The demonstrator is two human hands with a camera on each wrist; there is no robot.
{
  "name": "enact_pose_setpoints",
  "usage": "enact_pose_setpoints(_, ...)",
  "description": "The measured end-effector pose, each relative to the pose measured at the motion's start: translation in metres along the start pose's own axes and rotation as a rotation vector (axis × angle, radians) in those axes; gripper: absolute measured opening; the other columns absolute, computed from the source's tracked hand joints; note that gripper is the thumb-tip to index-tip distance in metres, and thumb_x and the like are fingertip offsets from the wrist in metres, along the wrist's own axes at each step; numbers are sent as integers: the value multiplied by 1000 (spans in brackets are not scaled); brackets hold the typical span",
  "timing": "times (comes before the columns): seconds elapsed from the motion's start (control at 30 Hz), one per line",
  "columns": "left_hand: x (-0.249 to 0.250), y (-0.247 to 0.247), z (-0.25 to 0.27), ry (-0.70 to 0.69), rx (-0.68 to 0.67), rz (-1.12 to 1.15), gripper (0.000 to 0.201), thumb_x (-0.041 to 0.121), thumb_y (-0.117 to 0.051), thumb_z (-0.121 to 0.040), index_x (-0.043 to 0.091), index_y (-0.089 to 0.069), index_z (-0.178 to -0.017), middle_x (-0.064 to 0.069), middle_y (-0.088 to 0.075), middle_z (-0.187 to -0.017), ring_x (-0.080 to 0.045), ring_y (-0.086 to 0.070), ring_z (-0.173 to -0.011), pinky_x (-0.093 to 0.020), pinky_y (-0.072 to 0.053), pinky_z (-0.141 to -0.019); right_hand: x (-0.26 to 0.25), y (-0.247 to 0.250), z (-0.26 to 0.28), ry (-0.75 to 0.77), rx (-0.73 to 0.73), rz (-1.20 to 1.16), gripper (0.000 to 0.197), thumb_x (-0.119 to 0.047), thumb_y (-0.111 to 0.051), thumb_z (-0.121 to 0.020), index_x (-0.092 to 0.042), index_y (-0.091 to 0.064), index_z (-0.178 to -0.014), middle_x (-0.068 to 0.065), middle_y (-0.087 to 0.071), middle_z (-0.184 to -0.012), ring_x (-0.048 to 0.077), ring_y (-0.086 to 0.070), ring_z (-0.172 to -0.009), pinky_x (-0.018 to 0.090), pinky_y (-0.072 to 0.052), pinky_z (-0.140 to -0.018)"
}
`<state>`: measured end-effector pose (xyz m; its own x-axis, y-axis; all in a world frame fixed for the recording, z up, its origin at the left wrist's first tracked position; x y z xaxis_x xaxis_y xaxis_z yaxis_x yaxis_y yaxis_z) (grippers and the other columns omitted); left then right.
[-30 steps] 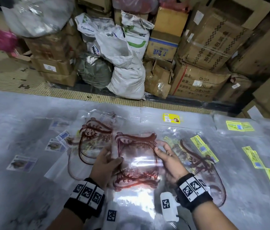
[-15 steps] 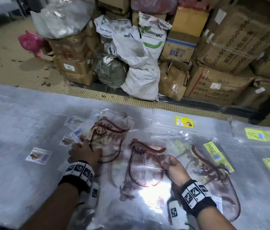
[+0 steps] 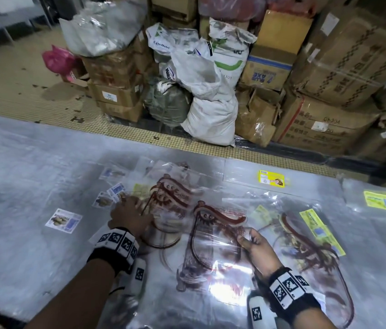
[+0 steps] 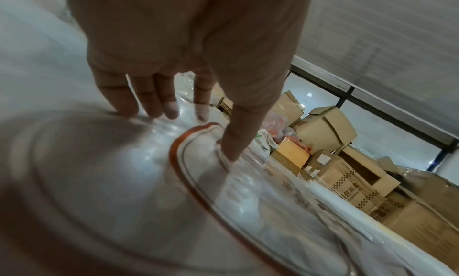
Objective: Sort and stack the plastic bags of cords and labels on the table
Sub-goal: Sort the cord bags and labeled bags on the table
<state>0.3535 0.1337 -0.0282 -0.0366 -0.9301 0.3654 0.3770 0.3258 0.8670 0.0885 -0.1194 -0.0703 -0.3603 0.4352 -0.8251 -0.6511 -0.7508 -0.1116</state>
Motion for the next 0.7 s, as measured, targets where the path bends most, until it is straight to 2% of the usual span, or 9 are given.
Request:
enact_pose_setpoints(0.07,8,-2,3,-21,10,33,59,53,-66,-81,22,-51,-129,-12,-54,-131,-36,-49,-122,-47,-42,-101,0,-1,0,7,-22,17,21,-5,-48,-101,-2,-51,-121,13,-72,-118,52,-67,-97,64,-41,-104)
enact_pose_setpoints(0.17,16,-10,6,-43,-60,0,56,50,-65,-81,24,-48,-128,-8,-64,-120,-32,-57,-116,-43,-44,-100,-3,0,1,7,-9,18,20,-1,-47,-101,0,-51,-120,12,-75,-110,40,-73,-86,53,-53,-95)
enact_pose_setpoints(0.2,17,-11,5,-34,-71,8,53,49,-66,-81,23,-49,-124,-8,-65,-117,-32,-58,-113,-42,-46,-98,-2,0,1,-2,-10,12,21,-1,-46,-101,-1,-51,-122,13,-75,-110,39,-73,-85,53,-54,-93)
enact_pose_setpoints(0.27,22,-10,6,-55,-106,96,44,46,-69,-81,18,-56,-112,-9,-67,-108,-30,-61,-104,-40,-49,-92,2,0,0,-36,-22,-16,24,-3,-46,-102,-5,-50,-126,18,-72,-114,48,-70,-93,62,-47,-99)
enact_pose_setpoints(0.33,28,-12,5,-84,-166,226,32,40,-71,-81,13,-62,-97,-9,-66,-93,-29,-62,-94,-38,-49,-84,8,5,-3,-63,-15,-41,25,-4,-45,-102,-8,-50,-126,21,-71,-116,51,-67,-99,64,-43,-102)
enact_pose_setpoints(0.43,28,-18,3,-49,-315,483,20,31,-76,-70,15,-65,-76,-12,-62,-78,-28,-59,-80,-47,-49,-76,11,7,-5,-75,-13,-55,26,-4,-45,-102,-8,-50,-127,22,-70,-117,51,-67,-102,63,-43,-103)
enact_pose_setpoints(0.5,28,-19,5,-43,-390,570,21,23,-78,-69,11,-66,-81,-14,-64,-79,-28,-60,-76,-41,-50,-72,10,6,-5,-52,-20,-23,25,-6,-47,-102,-8,-52,-127,20,-70,-118,48,-67,-104,62,-42,-105)
enact_pose_setpoints(0.63,21,-16,2,-97,-361,565,39,42,-80,-55,11,-69,-76,-5,-72,-72,-24,-66,-75,-42,-52,-84,4,6,-3,-20,-7,-19,20,-7,-48,-102,-4,-57,-119,17,-72,-115,41,-68,-106,58,-45,-103)
enact_pose_setpoints(0.7,8,-24,-4,-44,-373,622,44,46,-81,-54,15,-73,-84,-4,-74,-84,-24,-69,-87,-43,-52,-89,-3,5,-1,21,15,19,16,-5,-47,-102,-4,-62,-109,15,-74,-107,29,-71,-97,45,-51,-97)
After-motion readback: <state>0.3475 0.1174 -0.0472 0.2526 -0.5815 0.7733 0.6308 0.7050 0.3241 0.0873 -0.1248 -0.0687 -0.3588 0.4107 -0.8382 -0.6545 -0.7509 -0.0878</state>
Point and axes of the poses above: each hand's wrist, its own z-axis away from the middle knuckle, its own y-axis out of the back of the hand, x = y × z, the point moved 8 cm from there along -z, towards the middle knuckle
